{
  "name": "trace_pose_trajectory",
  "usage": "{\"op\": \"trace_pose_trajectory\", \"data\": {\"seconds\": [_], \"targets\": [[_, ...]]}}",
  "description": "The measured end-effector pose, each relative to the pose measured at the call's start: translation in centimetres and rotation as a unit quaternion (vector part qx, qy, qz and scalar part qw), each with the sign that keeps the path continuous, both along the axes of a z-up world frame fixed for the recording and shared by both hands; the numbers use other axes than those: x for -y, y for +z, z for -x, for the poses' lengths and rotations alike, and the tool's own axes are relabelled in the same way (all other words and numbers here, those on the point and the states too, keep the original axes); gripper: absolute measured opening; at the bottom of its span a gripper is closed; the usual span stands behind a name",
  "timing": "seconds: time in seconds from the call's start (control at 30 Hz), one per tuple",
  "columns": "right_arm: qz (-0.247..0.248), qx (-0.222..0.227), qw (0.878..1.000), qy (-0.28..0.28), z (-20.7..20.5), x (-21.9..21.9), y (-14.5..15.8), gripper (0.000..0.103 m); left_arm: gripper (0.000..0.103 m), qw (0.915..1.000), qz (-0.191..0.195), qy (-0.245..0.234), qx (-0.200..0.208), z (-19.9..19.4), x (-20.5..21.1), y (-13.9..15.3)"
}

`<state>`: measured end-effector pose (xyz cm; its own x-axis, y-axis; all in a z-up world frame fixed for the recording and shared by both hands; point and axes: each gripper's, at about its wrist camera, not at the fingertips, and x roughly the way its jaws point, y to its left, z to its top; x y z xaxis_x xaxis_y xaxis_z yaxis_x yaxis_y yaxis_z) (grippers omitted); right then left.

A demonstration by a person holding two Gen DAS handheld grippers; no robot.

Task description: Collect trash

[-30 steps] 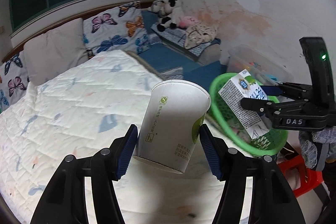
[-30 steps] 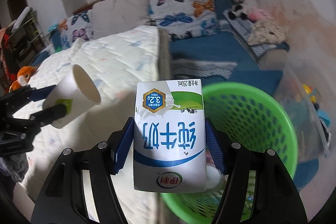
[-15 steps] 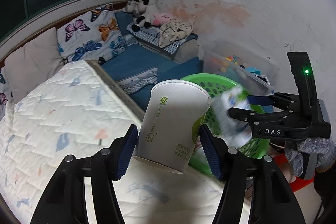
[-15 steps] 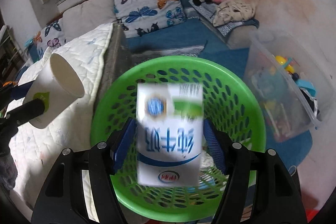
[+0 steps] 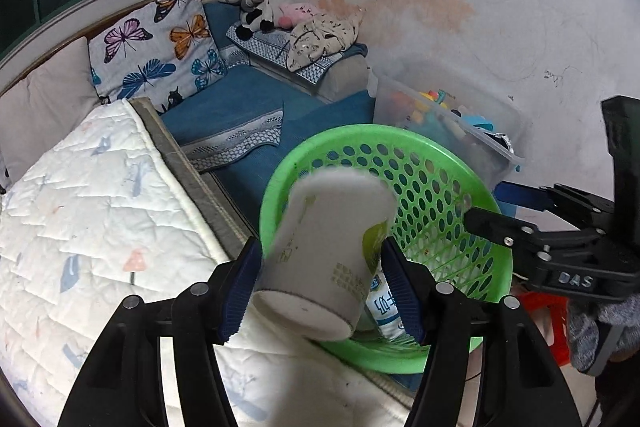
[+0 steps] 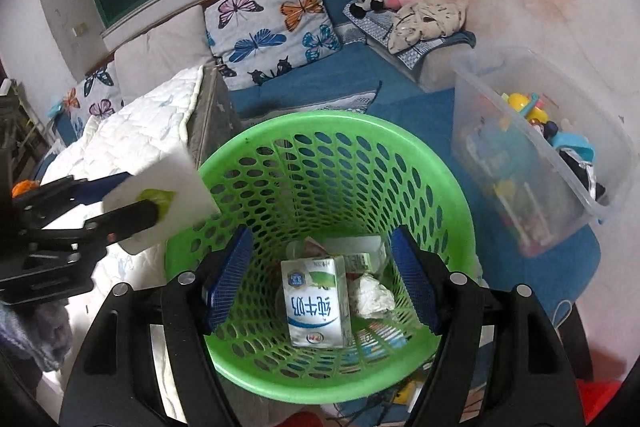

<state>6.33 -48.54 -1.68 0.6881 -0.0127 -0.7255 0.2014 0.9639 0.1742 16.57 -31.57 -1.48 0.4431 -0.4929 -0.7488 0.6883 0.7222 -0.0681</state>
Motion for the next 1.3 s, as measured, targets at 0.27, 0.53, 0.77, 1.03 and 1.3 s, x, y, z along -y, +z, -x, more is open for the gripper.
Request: {"op": "trace_pose_trajectory", "data": {"seconds": [0.27, 0.53, 0.77, 1.03, 1.3], "targets": [[-0.015, 0.006, 1.000, -0.007, 1.2, 0.4, 0.1, 0.072, 0.069, 1.0000, -0.003, 0.004, -0.008, 0.1, 0.8, -0.8], [-0.024, 0.020, 0.999, 0.007, 2.3, -1.2, 0.8, 0.072, 0.070, 0.9997, 0.003, 0.026, -0.003, 0.6, -2.0, 0.0], [-0.032, 0.033, 0.999, 0.027, 2.9, -3.6, 1.5, 0.072, 0.076, 0.9979, 0.014, 0.061, 0.013, 1.6, -6.1, 1.3], [-0.026, 0.044, 0.996, 0.068, 2.7, -8.1, 2.2, 0.074, 0.087, 0.9941, 0.025, 0.100, 0.035, 3.4, -11.1, 2.5], [-0.013, 0.055, 0.994, 0.098, 2.3, -12.7, 2.7, 0.076, 0.094, 0.9874, 0.024, 0.146, 0.057, 4.8, -16.4, 3.4]]}}
